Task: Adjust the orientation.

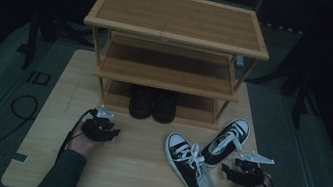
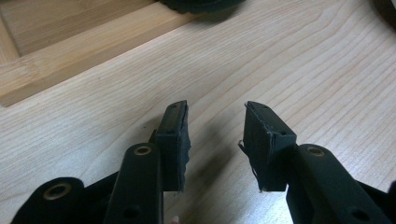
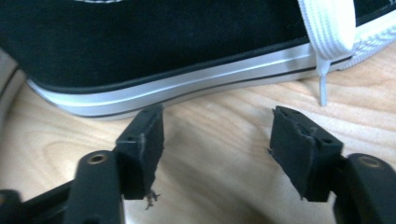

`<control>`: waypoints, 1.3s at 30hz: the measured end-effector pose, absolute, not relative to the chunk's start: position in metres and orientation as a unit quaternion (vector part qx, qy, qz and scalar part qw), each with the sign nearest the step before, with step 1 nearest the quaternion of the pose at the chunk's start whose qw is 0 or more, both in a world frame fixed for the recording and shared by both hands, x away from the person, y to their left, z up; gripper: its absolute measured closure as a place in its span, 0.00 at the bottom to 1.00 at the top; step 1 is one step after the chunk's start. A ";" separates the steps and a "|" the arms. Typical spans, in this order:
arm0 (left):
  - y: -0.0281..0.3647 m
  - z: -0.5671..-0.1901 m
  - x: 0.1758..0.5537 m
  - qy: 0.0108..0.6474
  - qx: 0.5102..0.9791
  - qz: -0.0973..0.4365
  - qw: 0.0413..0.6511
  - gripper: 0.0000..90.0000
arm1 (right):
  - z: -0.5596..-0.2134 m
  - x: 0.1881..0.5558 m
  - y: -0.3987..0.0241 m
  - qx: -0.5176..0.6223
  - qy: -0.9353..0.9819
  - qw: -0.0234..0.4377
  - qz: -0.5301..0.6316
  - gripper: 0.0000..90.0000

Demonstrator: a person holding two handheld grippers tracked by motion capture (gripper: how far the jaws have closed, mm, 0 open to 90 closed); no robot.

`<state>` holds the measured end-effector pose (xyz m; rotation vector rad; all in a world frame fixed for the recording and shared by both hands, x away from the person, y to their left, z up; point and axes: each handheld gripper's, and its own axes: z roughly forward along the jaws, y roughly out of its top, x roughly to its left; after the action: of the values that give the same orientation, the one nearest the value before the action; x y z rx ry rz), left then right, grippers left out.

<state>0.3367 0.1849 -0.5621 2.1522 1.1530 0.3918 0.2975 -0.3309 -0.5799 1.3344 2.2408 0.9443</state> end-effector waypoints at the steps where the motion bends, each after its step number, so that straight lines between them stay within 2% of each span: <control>1: 0.186 -0.562 0.337 0.440 0.822 0.149 0.328 0.68 | -0.579 0.297 -0.332 0.473 0.794 0.177 0.337 0.44; 5: 0.186 -0.562 0.337 0.438 0.824 0.146 0.330 0.70 | -0.575 0.296 -0.335 0.483 0.796 0.156 0.330 0.55; 10: 0.184 -0.564 0.337 0.435 0.826 0.145 0.327 0.70 | -0.566 0.293 -0.329 0.460 0.812 0.152 0.326 0.60; 15: 0.185 -0.566 0.337 0.438 0.826 0.142 0.326 0.70 | -0.555 0.290 -0.321 0.443 0.820 0.161 0.324 0.53; 22: 0.185 -0.567 0.337 0.441 0.824 0.139 0.326 0.70 | -0.536 0.281 -0.312 0.418 0.827 0.163 0.338 0.55; 39: 0.184 -0.569 0.337 0.444 0.820 0.143 0.332 0.68 | -0.512 0.266 -0.292 0.373 0.849 0.143 0.346 0.50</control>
<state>0.3368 0.1837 -0.5689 2.1428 1.1594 0.3743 0.2656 -0.2917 -0.5121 1.0748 2.4491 0.9991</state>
